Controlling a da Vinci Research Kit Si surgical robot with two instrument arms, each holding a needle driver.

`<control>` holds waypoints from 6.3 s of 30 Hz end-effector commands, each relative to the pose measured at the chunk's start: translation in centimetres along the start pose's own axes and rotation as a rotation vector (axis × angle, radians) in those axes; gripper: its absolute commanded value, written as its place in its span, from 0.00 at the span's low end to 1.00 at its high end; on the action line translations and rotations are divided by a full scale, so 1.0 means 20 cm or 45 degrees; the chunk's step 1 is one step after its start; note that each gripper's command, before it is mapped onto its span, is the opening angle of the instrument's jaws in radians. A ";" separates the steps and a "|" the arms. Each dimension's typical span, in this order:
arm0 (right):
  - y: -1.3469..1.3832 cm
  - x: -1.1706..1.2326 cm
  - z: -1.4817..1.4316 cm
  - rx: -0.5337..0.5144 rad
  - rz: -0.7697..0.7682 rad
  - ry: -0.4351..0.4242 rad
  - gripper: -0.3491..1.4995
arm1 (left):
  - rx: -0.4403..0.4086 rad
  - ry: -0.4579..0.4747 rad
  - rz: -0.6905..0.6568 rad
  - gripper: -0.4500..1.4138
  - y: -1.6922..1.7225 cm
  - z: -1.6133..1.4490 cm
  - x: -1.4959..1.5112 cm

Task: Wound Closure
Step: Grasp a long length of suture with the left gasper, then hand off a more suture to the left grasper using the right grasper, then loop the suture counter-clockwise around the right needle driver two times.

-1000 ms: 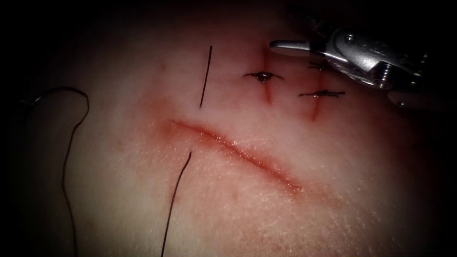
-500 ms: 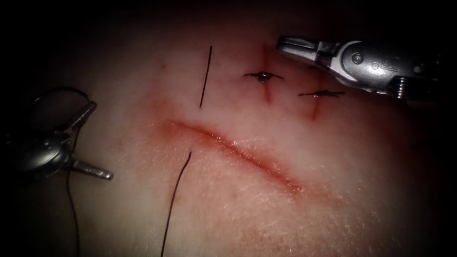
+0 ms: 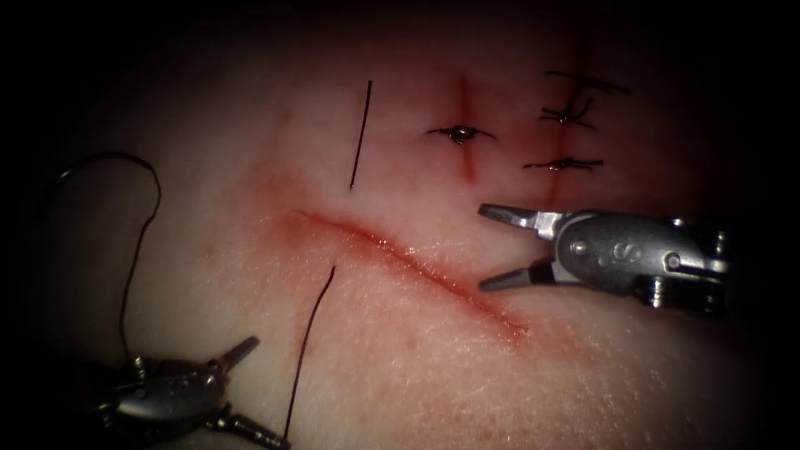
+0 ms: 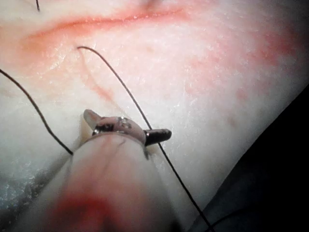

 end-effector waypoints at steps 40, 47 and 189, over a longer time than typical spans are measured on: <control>-0.021 0.054 0.036 -0.054 -0.398 0.207 0.57 | 0.120 0.174 0.175 0.00 -0.012 -0.015 0.033; -0.010 0.068 0.031 -0.207 -0.438 0.311 0.56 | 0.153 0.175 0.159 0.00 -0.022 -0.020 0.038; 0.046 0.045 0.037 -0.057 -0.112 0.455 0.00 | 0.230 0.424 0.350 0.00 -0.056 -0.060 0.047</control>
